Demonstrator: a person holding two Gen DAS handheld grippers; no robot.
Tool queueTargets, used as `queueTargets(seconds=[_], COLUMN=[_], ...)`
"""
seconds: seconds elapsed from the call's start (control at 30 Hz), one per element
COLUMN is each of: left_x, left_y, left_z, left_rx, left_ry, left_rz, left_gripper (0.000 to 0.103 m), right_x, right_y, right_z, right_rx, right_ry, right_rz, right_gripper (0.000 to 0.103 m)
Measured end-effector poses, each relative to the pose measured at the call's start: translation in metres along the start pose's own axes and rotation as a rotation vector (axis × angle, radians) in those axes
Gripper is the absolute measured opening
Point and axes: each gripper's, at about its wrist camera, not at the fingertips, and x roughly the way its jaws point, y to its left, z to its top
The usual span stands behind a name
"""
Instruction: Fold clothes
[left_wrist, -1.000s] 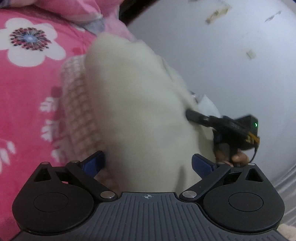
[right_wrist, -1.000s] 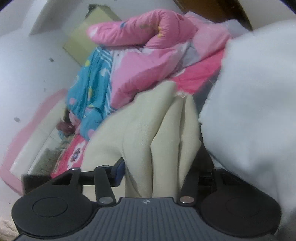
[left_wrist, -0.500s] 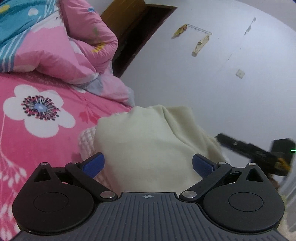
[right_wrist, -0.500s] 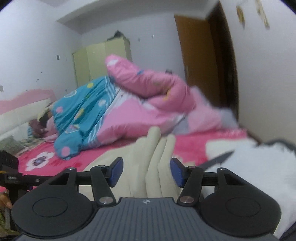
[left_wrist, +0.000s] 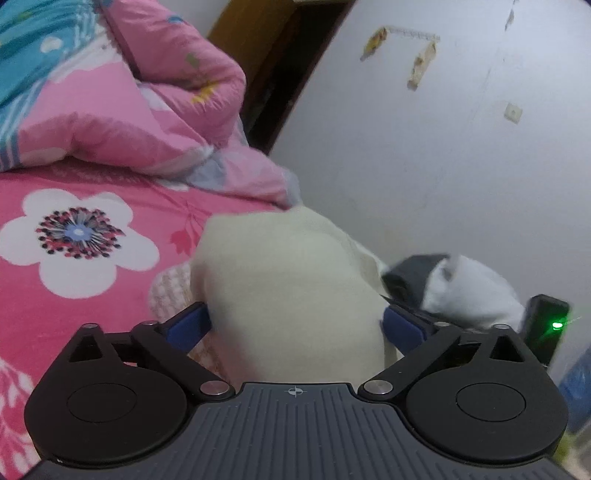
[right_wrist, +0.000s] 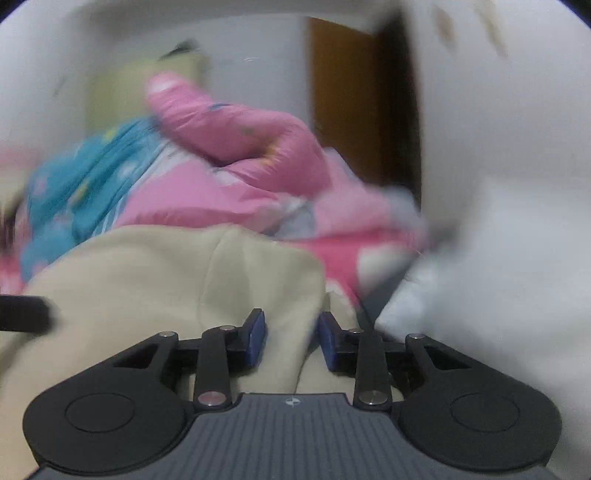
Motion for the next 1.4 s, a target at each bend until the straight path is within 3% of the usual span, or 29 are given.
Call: queueTargets(seconds=[0.13, 0.23, 0.4, 0.43, 0.5, 0.67, 0.9, 1.1, 1.23, 1.4], left_x=[0.006, -0.009, -0.067, -0.080, -0.099, -0.137, -0.167, -0.177, -0.182, -0.186], left_y=[0.004, 0.004, 0.006, 0.003, -0.002, -0.012, -0.037, -0.059, -0.060, -0.061], left_z=[0.002, 0.000, -0.007, -0.009, -0.016, -0.045, -0.079, -0.099, -0.112, -0.122], left_rx=[-0.042, -0.027, 0.044, 0.055, 0.066, 0.078, 0.076, 0.155, 0.153, 0.125], left_ry=[0.046, 0.023, -0.075, -0.085, -0.071, -0.003, 0.085, 0.115, 0.144, 0.174], left_rz=[-0.007, 0.013, 0.086, 0.095, 0.109, 0.137, 0.226, 0.358, 0.364, 0.385], left_gripper=[0.103, 0.103, 0.103, 0.103, 0.103, 0.103, 0.103, 0.103, 0.103, 0.103], right_x=[-0.005, -0.016, -0.088, -0.104, -0.134, -0.181, -0.204, -0.229, -0.240, -0.253], right_y=[0.009, 0.007, 0.028, 0.032, 0.039, 0.070, 0.126, 0.157, 0.171, 0.179], right_z=[0.005, 0.012, 0.017, 0.014, 0.004, -0.044, -0.111, -0.128, -0.131, -0.133], right_rx=[-0.036, 0.001, 0.055, 0.070, 0.108, 0.188, 0.153, 0.056, 0.000, -0.019], right_ry=[-0.008, -0.002, -0.100, -0.109, -0.103, -0.001, 0.197, 0.225, 0.215, 0.212], right_rz=[-0.028, -0.037, -0.031, -0.029, -0.023, 0.002, -0.121, -0.266, -0.374, -0.419], right_gripper=[0.034, 0.039, 0.044, 0.061, 0.075, 0.079, 0.095, 0.101, 0.103, 0.103])
